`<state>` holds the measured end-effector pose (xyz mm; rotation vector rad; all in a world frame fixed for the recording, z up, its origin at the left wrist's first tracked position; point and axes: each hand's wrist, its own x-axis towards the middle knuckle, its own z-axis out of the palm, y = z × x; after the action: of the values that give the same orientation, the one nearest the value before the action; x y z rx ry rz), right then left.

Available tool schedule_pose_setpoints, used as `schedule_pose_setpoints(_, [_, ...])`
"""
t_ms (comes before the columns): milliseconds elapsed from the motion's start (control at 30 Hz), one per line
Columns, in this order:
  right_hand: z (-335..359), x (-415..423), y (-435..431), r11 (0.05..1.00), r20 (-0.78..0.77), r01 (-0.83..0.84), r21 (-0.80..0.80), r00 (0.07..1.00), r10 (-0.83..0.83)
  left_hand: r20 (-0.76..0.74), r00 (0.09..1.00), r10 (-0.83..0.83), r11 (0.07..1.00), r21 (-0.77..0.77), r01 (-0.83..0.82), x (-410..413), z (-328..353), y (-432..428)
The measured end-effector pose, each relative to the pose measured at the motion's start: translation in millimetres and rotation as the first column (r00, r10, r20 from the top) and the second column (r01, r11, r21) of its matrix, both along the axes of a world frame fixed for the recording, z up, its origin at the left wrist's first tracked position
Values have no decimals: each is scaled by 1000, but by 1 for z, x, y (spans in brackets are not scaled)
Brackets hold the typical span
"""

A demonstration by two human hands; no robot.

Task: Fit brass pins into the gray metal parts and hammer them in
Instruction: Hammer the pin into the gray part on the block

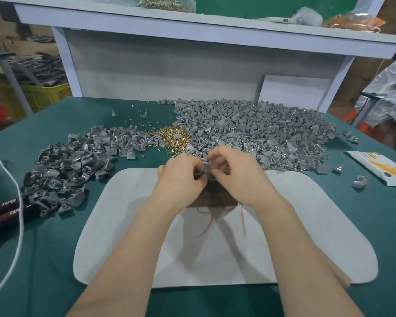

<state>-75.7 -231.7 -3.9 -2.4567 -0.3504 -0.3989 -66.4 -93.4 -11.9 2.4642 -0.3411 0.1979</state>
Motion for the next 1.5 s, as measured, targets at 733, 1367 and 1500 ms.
schedule_pose_setpoints(733, [3, 5, 3, 905, -58, 84, 418, 996, -65, 275, 962, 4, 960, -270, 73, -1, 2, -4])
schedule_pose_setpoints(1367, [-4, 3, 1, 985, -24, 135, -107, 990, -138, -26, 1000, -9, 999, -35, 8, 2, -1, 4])
schedule_pose_setpoints(1500, [-3, 3, 3, 984, -12, 133, -120, 991, -135, -33, 999, -18, 999, -44, 16, 3, -2, 4])
